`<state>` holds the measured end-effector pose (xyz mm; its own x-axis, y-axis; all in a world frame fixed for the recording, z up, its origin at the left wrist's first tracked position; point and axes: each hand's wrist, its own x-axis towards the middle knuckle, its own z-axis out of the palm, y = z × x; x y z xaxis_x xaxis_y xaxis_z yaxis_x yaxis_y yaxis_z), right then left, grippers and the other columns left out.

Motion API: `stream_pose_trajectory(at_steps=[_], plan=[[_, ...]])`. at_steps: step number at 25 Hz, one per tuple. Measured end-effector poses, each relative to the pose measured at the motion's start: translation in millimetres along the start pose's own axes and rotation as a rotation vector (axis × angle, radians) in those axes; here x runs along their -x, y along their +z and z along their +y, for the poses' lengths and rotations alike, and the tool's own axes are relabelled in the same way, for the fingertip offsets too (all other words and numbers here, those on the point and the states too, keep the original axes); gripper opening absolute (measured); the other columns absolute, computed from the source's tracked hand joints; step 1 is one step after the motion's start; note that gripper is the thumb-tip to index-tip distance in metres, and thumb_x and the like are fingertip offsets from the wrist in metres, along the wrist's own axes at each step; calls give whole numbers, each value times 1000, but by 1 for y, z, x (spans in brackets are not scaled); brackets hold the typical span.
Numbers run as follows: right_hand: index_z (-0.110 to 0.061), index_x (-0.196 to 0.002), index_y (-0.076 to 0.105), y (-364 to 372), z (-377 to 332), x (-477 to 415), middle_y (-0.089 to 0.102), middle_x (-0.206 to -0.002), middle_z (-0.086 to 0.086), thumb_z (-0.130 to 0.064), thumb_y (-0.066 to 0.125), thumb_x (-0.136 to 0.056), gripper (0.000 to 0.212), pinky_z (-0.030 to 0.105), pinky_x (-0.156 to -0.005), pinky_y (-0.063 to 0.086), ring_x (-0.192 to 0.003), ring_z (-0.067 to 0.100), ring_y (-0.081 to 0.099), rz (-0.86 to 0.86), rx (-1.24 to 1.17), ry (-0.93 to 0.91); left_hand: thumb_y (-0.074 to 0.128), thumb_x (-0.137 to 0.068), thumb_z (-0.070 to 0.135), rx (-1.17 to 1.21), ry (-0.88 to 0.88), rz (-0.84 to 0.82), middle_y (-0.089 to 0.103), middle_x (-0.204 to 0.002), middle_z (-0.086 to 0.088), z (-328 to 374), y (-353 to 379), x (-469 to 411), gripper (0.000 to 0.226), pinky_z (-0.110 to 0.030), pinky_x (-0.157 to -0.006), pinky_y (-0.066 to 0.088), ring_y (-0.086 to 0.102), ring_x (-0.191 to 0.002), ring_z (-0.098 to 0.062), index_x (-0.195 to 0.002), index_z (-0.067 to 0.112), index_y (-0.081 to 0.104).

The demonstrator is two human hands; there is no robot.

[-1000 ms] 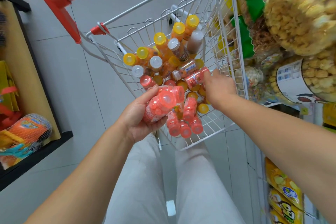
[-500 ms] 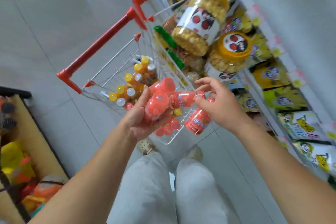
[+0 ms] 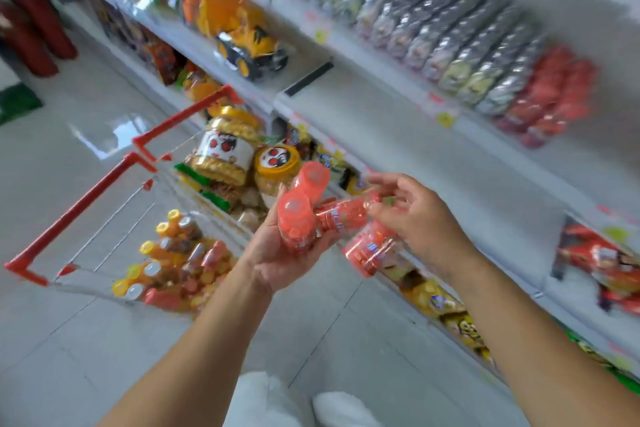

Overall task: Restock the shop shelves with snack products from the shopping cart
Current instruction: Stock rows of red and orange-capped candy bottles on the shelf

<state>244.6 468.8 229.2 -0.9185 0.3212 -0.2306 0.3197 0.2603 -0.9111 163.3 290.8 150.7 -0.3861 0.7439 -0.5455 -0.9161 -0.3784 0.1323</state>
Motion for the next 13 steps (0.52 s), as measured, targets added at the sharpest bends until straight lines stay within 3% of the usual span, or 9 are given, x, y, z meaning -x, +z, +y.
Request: stream_pose_trajectory(at_steps=[4, 8, 10, 13], plan=[[-24, -113, 68, -93, 1, 32, 68, -97, 0, -17, 66, -91, 24, 11, -44, 38, -57, -3, 58, 179, -88, 45, 43, -99, 57, 11, -15, -119, 74, -107, -16, -66, 77, -38, 65, -35, -66, 63, 74, -87, -29, -102, -1, 73], [-34, -109, 67, -169, 2, 49, 63, -88, 0, -23, 67, -90, 23, 16, -40, 35, -56, 4, 58, 264, -125, 84, 48, -95, 64, -20, -78, -219, 67, -125, -7, -113, 144, -70, 64, -41, -72, 63, 70, -101, -27, -113, 6, 68], [-33, -106, 67, -206, 3, 50, 64, -87, -4, -22, 68, -89, 21, 14, -44, 38, -57, 0, 59, 351, -115, 47, 50, -93, 62, -70, -71, -207, 73, -110, -10, -126, 170, -86, 64, -43, -70, 63, 74, -92, -32, -102, 3, 74], [-33, -113, 63, -259, 2, 41, 66, -100, -9, -20, 69, -89, 28, 18, -69, 50, -79, 2, 62, 491, 70, -57, 60, -89, 55, -69, -63, -166, 74, -112, -6, -133, 191, -106, 57, -46, -81, 58, 72, -96, -39, -105, 2, 75]])
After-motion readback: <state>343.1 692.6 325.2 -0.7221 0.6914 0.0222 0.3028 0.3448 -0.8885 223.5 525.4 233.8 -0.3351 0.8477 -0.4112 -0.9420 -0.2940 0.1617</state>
